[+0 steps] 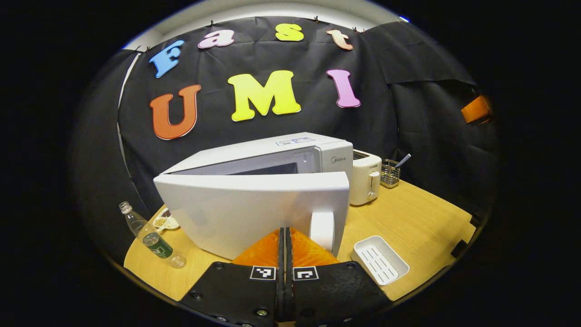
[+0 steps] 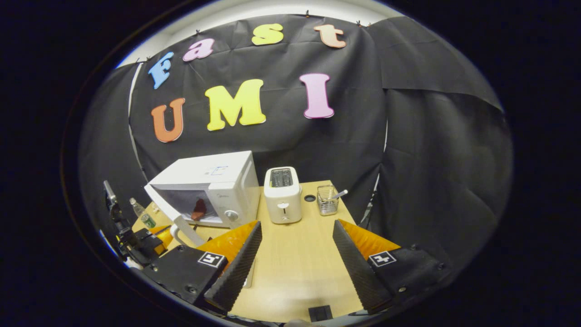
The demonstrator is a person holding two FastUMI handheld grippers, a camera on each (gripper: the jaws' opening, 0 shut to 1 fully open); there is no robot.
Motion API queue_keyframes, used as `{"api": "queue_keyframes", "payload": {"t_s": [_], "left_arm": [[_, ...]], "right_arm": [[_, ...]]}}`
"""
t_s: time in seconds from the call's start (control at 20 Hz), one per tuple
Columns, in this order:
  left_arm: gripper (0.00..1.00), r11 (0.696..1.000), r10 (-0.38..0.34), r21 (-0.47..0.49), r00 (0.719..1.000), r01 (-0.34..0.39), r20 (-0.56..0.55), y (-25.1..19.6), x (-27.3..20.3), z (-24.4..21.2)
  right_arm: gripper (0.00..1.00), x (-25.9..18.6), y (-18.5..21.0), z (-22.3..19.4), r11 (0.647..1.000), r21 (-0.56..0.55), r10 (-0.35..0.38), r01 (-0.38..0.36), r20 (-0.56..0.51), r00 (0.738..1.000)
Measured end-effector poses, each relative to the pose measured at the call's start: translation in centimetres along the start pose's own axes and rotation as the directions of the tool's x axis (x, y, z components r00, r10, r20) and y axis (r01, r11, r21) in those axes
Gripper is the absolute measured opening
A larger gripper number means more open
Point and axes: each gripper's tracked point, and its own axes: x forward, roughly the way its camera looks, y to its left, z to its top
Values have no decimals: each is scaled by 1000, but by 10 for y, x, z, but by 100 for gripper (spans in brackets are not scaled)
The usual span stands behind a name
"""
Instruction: Open the microwave oven with the left hand, put the food in, and close the microwave oven.
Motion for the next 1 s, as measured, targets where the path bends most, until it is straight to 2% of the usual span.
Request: {"api": "queue_keyframes", "payload": {"t_s": [0.05,0.3,0.35,0.55,0.6,0.65,0.7,0.75,0.8,0.85,0.9,0.95,1.0], "left_arm": [[0,1000,0,-1,1000,0,2,-2,9,3],[0,1000,1,16,1000,-1,3,-9,52,14],[0,1000,5,21,1000,-6,8,-8,58,17],[0,1000,11,18,1000,-11,11,-13,85,28],[0,1000,15,16,1000,-15,16,-13,90,31],[0,1000,19,15,1000,-19,17,-12,96,34],[0,999,32,10,999,-32,9,-11,98,33],[0,999,33,-2,999,-33,13,-12,100,34],[0,1000,30,0,999,-30,11,-12,100,33],[0,1000,27,5,1000,-27,13,-13,100,33],[0,1000,29,8,999,-29,15,-12,100,34],[0,999,32,13,999,-32,12,-11,100,34],[0,999,38,18,999,-38,12,-11,102,35]], "right_arm": [[91,1,-5,1,1000,0,-3,3,-1,1000],[91,7,-38,-6,999,3,-33,33,-16,999],[100,9,-43,-8,999,11,-37,38,-22,999],[100,15,-58,-16,998,39,-46,48,-49,998],[91,16,-62,-15,998,39,-51,53,-49,997],[91,18,-66,-15,998,38,-56,57,-49,997],[100,19,-68,-14,997,39,-58,60,-48,997],[91,21,-70,-12,997,39,-61,63,-47,997],[100,22,-72,-11,997,38,-63,65,-47,997],[100,24,-73,-11,997,37,-61,63,-48,997],[91,25,-72,-10,998,37,-58,60,-50,997],[100,26,-72,-10,998,37,-55,57,-52,997],[100,28,-67,-5,998,36,-51,53,-52,997]]}}
